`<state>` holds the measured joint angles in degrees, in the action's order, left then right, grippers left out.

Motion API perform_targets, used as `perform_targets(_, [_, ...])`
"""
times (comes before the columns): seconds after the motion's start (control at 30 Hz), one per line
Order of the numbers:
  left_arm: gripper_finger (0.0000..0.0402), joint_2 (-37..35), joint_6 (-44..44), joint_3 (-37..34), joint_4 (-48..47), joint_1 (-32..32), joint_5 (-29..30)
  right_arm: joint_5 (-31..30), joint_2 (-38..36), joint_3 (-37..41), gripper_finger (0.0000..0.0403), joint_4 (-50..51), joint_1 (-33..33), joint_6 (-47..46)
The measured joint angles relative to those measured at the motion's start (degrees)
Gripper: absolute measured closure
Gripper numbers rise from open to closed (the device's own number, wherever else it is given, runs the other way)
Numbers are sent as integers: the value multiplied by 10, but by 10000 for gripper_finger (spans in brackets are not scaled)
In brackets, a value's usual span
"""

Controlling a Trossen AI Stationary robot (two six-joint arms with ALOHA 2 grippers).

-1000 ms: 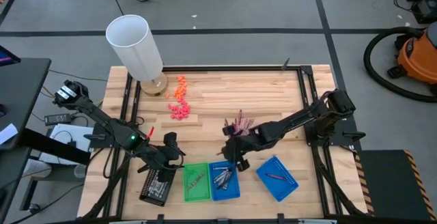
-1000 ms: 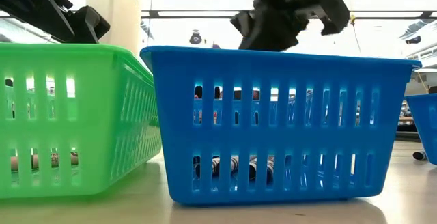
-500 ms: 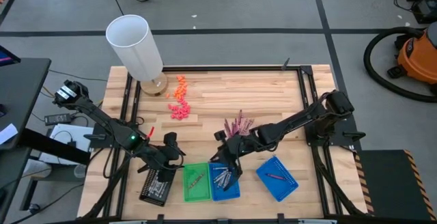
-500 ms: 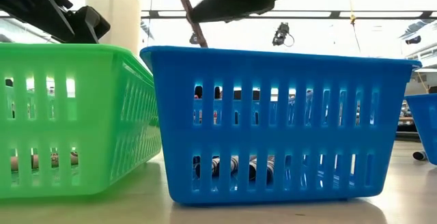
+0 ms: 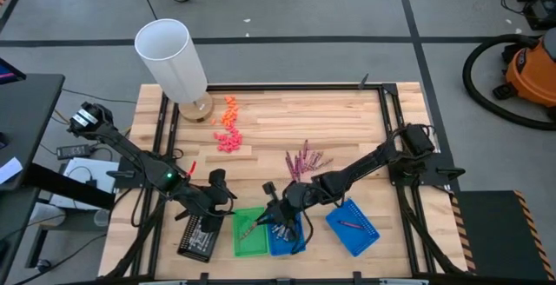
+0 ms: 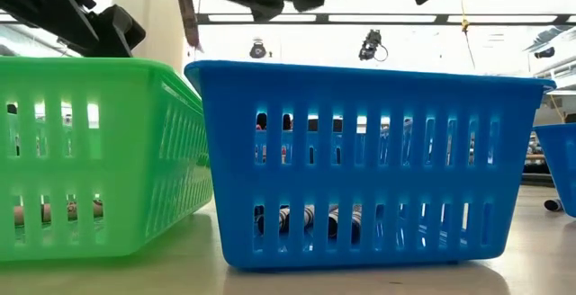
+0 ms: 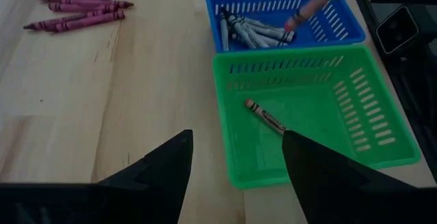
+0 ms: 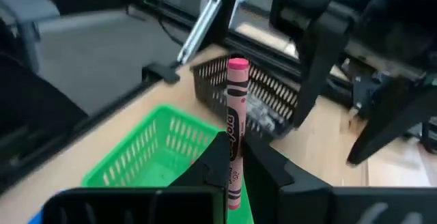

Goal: Sort crayons
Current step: Put the pink crayon into the green bin

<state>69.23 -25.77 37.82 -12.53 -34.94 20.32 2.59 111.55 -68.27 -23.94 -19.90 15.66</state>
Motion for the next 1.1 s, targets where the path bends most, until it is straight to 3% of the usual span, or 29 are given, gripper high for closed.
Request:
perform_targets(0.23, [164,2,0,0,4,0,0,-42,26,0,354,-23,-6,25])
perform_targets(0.57, [164,2,0,0,5,0,0,-67,29,1,285,0,-7,35])
perform_targets(0.8, [164,2,0,0,4,0,0,-196,-21,1,276,121,-10,51])
perform_targets(1.1, [164,2,0,0,3,0,0,-250,-74,1,277,303,7,1])
